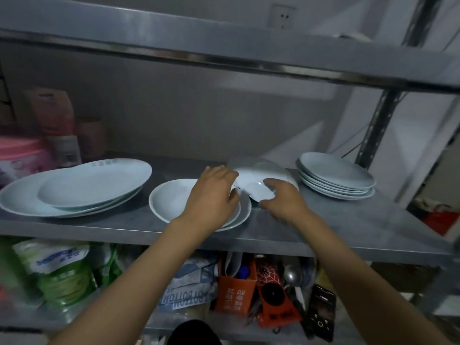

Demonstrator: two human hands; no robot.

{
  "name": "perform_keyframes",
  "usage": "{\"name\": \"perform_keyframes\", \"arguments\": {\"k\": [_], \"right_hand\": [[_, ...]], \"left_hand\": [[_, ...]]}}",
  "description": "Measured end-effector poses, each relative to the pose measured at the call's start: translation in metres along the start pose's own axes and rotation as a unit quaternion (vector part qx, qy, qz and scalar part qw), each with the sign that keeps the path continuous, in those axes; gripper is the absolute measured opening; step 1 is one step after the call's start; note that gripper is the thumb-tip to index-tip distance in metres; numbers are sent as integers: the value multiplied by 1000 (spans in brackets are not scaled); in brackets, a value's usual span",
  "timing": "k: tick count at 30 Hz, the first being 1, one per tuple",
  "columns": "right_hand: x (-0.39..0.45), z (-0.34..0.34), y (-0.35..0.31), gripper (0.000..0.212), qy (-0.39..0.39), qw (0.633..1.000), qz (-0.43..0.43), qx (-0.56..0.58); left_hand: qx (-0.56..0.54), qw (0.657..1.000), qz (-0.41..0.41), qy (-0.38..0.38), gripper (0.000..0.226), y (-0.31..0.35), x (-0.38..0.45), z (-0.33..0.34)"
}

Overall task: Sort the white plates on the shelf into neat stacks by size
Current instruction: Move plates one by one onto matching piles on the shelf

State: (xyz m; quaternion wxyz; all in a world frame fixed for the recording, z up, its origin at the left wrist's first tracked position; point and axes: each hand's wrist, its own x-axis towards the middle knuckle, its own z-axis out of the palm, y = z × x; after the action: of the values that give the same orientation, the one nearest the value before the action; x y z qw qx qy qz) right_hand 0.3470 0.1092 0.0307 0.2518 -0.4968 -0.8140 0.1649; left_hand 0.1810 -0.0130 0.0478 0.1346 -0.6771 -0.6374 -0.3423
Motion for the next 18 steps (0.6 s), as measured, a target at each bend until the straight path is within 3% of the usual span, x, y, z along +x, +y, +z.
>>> {"name": "perform_keyframes", "arguments": {"k": [4, 8, 13, 18], "right_hand": [[5, 8, 15, 89, -27, 999, 9, -29], [13, 8, 15, 66, 8, 986, -48, -162], [20, 6, 10, 60, -12, 921, -130, -367], [20, 12, 5, 57, 0, 891, -126, -436]], "left_hand": [[4, 1000, 7, -11, 36, 6, 0, 13], [5, 1000, -1, -25, 25, 4, 1, 20], [1, 999, -8, -40, 21, -2, -2, 19], [2, 999, -14, -41, 23, -4, -6, 15]]}}
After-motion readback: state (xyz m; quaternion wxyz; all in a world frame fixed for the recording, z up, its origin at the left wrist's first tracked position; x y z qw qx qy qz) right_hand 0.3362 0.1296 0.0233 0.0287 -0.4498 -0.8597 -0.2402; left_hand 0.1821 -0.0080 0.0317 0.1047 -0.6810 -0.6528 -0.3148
